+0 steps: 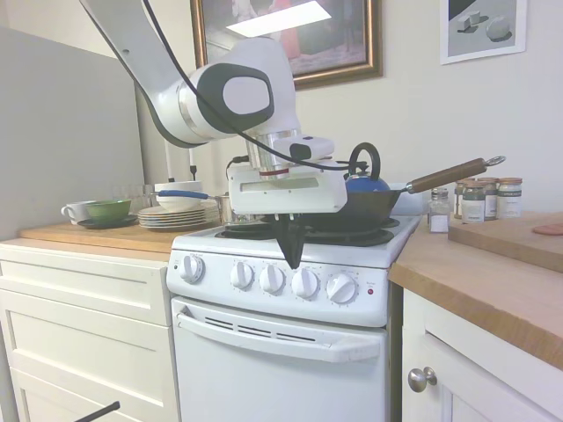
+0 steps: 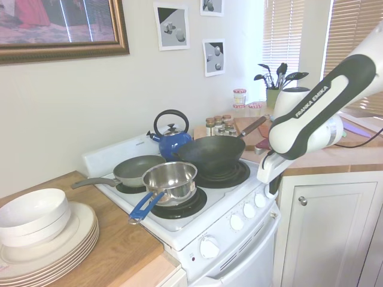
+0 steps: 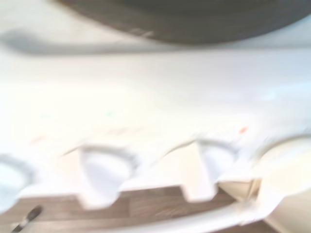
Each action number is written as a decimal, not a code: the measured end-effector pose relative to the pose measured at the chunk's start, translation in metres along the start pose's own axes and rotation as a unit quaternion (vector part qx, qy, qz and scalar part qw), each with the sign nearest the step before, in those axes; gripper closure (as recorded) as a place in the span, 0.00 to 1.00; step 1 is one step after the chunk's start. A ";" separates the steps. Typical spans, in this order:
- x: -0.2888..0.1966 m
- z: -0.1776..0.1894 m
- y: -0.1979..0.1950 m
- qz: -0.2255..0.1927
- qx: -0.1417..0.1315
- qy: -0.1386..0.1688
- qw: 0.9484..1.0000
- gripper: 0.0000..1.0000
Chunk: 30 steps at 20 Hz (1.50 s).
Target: Turn on the stove on the bottom right
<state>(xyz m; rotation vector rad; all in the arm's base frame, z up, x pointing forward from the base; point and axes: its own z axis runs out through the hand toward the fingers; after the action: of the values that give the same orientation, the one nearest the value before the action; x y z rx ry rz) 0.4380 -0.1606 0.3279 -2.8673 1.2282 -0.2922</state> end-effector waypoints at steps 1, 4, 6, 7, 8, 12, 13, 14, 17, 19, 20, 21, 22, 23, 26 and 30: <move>-0.005 -0.005 0.000 -0.002 0.002 -0.001 1.000 0.00; -0.013 -0.014 0.003 -0.002 0.004 -0.001 1.000 0.00; -0.014 -0.014 0.008 -0.001 0.003 -0.002 1.000 0.00; -0.015 -0.012 0.011 -0.002 0.001 -0.004 1.000 0.00; -0.016 -0.010 0.015 -0.004 0.000 -0.006 1.000 0.00; -0.022 -0.001 0.031 -0.010 -0.003 -0.011 1.000 0.00; -0.025 0.000 0.033 -0.011 -0.001 -0.011 1.000 0.00; -0.028 0.001 0.034 -0.012 -0.001 -0.013 1.000 0.00; -0.035 0.005 0.037 -0.015 0.003 -0.014 1.000 0.00; -0.038 0.006 0.038 -0.015 0.005 -0.014 1.000 0.00; -0.040 0.007 0.038 -0.014 0.006 -0.013 1.000 0.00; -0.041 0.007 0.037 -0.013 0.007 -0.013 1.000 0.00; -0.042 0.007 0.037 -0.013 0.009 -0.014 1.000 0.00; -0.043 0.007 0.036 -0.013 0.010 -0.014 1.000 0.00; -0.044 0.004 0.033 -0.015 0.012 -0.011 1.000 0.00; -0.043 -0.002 0.031 -0.015 0.016 -0.006 1.000 0.00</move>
<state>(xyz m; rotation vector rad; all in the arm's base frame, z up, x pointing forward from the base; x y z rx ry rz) 0.3861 -0.1513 0.3198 -2.8572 1.1691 -0.2923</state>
